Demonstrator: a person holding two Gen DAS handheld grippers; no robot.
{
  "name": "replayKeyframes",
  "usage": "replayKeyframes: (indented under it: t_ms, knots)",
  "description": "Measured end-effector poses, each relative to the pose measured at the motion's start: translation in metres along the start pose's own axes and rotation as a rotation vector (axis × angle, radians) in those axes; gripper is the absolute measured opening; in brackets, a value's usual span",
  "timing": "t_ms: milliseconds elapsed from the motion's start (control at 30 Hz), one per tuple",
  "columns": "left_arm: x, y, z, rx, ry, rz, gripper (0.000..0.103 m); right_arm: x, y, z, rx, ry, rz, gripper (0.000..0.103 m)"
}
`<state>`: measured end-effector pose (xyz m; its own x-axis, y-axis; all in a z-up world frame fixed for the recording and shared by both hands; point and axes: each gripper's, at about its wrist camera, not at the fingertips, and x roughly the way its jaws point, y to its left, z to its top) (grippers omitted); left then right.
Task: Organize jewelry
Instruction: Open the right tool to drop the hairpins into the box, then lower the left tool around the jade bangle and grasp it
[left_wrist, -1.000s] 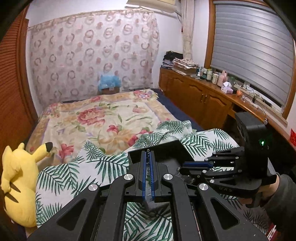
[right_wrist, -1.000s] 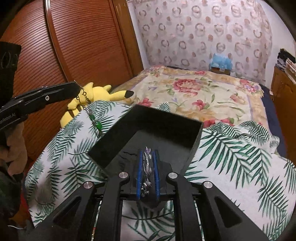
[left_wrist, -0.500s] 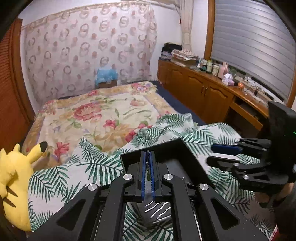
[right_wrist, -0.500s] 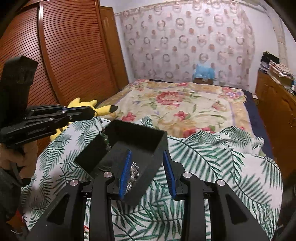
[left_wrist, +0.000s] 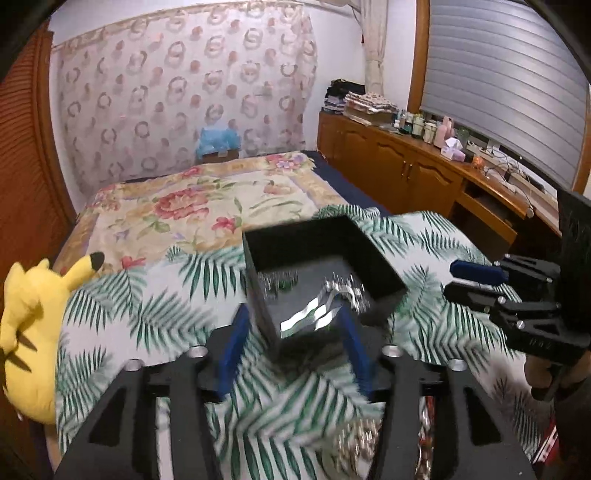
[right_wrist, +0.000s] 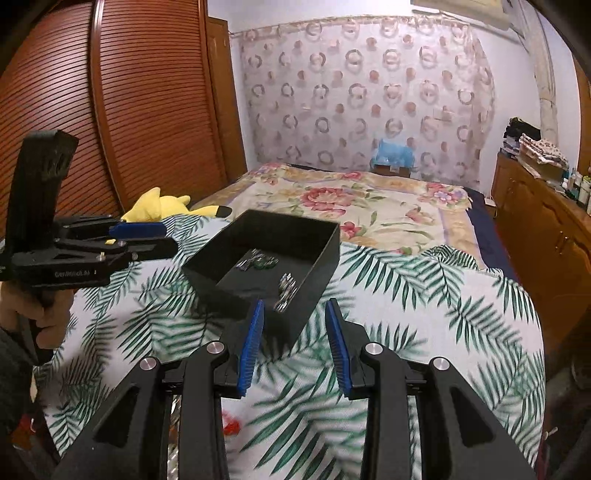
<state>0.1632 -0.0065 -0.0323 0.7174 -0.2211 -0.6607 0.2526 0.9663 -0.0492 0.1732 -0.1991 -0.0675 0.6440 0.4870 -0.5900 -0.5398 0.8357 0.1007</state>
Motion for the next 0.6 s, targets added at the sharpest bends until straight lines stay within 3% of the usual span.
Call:
replayKeyframes:
  t_ms: [200, 333, 600]
  knots:
    - [-0.019, -0.009, -0.035, -0.008, 0.013, -0.015, 0.062, -0.021, 0.020, -0.029, -0.002, 0.001, -0.021, 0.037]
    - [-0.032, -0.018, -0.052, -0.005, 0.011, -0.020, 0.071, -0.033, 0.027, -0.046, 0.014, 0.004, -0.031, 0.037]
    - [-0.028, -0.026, -0.075, -0.039, 0.061, -0.069, 0.081, -0.052, 0.031, -0.083, 0.083, 0.029, -0.035, 0.037]
